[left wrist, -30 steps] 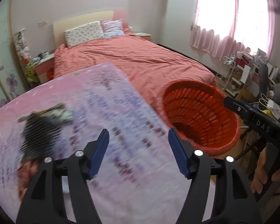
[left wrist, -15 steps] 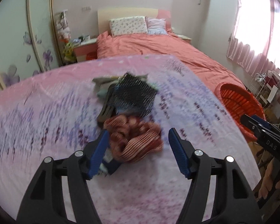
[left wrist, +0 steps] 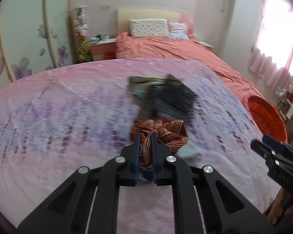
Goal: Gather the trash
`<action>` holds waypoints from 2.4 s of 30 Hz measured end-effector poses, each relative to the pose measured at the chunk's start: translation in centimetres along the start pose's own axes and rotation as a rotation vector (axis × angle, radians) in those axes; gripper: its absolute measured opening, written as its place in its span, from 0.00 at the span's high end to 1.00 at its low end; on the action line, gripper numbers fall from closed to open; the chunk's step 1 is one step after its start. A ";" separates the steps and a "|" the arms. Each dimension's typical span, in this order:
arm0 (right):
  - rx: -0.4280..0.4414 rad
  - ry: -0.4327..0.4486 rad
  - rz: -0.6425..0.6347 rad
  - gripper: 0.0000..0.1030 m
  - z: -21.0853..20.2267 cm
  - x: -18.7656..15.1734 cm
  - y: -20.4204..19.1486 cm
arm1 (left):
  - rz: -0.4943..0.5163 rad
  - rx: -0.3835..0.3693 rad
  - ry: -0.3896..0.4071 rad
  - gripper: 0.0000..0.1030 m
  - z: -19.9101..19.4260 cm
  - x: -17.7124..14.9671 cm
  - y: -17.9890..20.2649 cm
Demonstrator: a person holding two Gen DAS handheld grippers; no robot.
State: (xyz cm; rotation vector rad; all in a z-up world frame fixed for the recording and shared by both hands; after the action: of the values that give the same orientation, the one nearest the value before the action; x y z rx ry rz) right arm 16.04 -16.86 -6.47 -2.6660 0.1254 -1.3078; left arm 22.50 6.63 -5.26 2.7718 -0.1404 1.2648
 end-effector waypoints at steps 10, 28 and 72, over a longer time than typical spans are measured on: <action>0.068 -0.047 -0.063 0.42 1.6 -0.9 -4.5 | -0.102 0.170 -0.021 0.89 2.3 0.3 -7.8; 0.200 -0.066 -0.014 0.42 2.9 0.3 -9.1 | -0.091 0.204 -0.054 0.63 4.4 0.0 -8.7; -0.182 -0.097 -0.045 0.13 5.9 -0.7 -6.6 | -0.109 0.069 -0.069 0.51 2.9 -1.2 -7.6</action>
State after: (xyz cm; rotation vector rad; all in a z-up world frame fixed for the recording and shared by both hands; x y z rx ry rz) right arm 20.26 -9.55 -9.29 -2.8949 0.1810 -1.2316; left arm 24.86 13.90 -8.43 2.8388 0.0508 1.1704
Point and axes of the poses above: each gripper's, at about its wrist camera, not at the fingertips, and z roughly the way its jaws point, y to its right, x to its top, the point moved 1 cm from there along z, roughly the way its jaws point, and after that the axes turned 4 degrees about y, right-handed, at the moved point
